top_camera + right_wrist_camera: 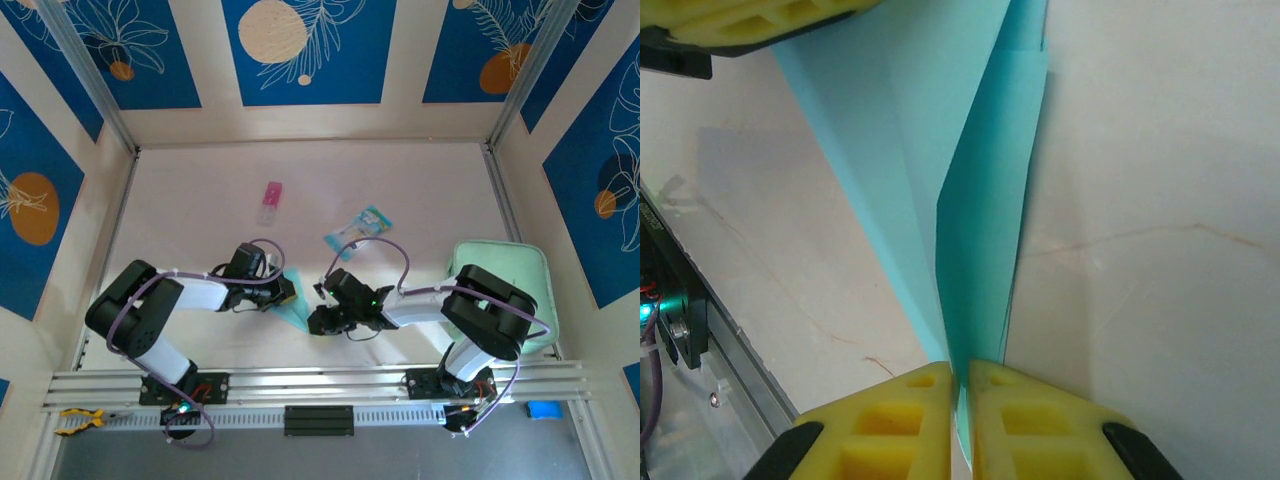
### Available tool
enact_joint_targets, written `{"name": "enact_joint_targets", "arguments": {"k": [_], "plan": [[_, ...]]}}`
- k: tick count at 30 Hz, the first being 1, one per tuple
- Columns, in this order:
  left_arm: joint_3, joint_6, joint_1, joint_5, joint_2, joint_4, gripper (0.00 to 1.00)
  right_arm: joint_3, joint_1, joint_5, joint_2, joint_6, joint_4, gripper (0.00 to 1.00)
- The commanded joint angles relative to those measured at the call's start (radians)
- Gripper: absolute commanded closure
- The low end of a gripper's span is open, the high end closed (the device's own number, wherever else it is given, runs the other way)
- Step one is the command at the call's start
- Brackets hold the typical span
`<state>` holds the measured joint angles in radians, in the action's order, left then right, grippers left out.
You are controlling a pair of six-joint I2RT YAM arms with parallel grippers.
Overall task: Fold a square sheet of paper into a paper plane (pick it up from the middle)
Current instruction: Perform the fourth fold on the wing at the bottom-center of the table.
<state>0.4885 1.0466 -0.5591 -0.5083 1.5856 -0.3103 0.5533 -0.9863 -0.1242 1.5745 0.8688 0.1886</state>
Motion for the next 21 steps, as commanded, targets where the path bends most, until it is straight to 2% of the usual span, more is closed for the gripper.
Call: {"name": "enact_joint_targets", "arguments": {"k": [1,5,12,18,21], "plan": [[-0.022,-0.004,-0.001,0.028,0.012,0.039,1.0,-0.033,-0.01,-0.028,0.005,-0.004,-0.109,0.87],[-0.025,-0.005,-0.002,0.028,0.009,0.04,1.0,-0.039,-0.012,-0.011,-0.006,-0.001,-0.117,0.91],[-0.023,-0.004,-0.001,0.03,0.011,0.04,1.0,-0.045,-0.012,-0.017,-0.04,-0.011,-0.139,0.88],[-0.025,-0.006,-0.002,0.03,0.011,0.04,1.0,-0.059,-0.018,-0.047,-0.015,-0.004,-0.104,0.94],[-0.024,-0.005,-0.002,0.03,0.008,0.039,1.0,-0.059,-0.02,-0.042,-0.024,-0.001,-0.106,0.92]]}}
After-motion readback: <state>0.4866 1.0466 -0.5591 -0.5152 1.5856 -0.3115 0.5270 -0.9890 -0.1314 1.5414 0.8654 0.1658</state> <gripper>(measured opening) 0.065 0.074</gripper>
